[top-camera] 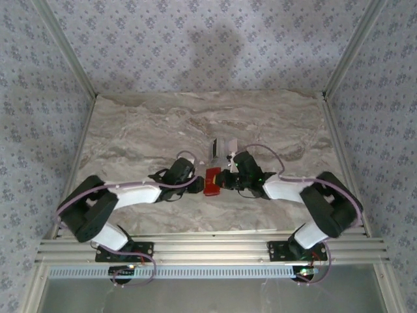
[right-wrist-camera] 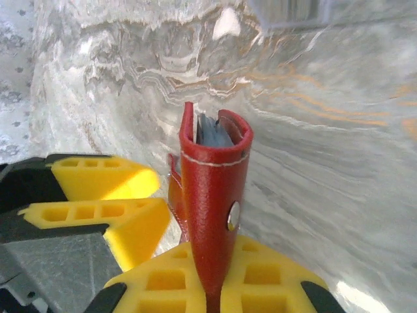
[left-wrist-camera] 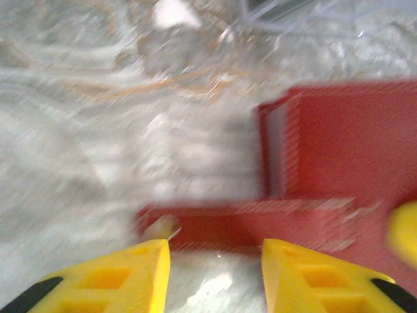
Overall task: Put the credit cards into the card holder
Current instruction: Turn over the card holder at the center of the table.
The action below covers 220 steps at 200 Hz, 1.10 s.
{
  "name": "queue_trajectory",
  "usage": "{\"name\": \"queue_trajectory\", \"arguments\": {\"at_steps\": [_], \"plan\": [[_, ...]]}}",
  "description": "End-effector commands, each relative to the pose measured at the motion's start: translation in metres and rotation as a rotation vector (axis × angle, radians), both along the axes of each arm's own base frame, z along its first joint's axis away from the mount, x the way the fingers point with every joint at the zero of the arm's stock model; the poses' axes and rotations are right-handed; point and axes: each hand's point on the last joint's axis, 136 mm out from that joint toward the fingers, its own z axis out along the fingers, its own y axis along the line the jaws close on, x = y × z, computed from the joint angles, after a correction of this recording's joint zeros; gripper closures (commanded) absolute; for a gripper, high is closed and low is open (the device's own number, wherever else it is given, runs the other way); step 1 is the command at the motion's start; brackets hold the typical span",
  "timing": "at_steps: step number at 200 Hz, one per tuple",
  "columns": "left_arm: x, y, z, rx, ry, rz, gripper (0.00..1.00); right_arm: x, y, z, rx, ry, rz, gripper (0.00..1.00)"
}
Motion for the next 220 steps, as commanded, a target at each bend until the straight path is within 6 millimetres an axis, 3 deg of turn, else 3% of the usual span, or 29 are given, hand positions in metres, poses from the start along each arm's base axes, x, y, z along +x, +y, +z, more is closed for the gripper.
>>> {"name": "queue_trajectory", "arguments": {"at_steps": [1,35,71,88,113,142,183,220], "plan": [[-0.007,0.023,0.011,0.047,-0.013,0.038,0.5,-0.008,-0.051,-0.007,-0.299,-0.05,-0.065,1.0],[-0.007,0.038,0.028,0.049,-0.064,0.08,0.46,-0.015,-0.122,0.024,-0.718,-0.176,-0.218,1.0],[-0.008,0.038,0.027,0.043,-0.062,0.08,0.45,-0.027,-0.162,0.065,-0.997,-0.27,-0.299,1.0],[-0.008,0.037,0.025,0.039,-0.057,0.078,0.45,-0.03,-0.166,0.079,-1.085,-0.296,-0.296,1.0],[-0.008,0.036,0.024,0.034,-0.056,0.077,0.44,-0.031,-0.151,0.078,-1.163,-0.296,-0.235,1.0],[-0.008,0.035,0.022,0.034,-0.053,0.075,0.44,-0.034,-0.115,0.04,-1.205,-0.224,-0.084,0.92],[-0.007,0.037,0.023,0.036,-0.058,0.087,0.44,-0.031,-0.07,0.002,-1.228,-0.164,0.04,0.7],[-0.007,0.043,0.023,0.027,-0.06,0.115,0.43,-0.027,-0.025,-0.013,-1.035,-0.14,0.107,0.49]]}}
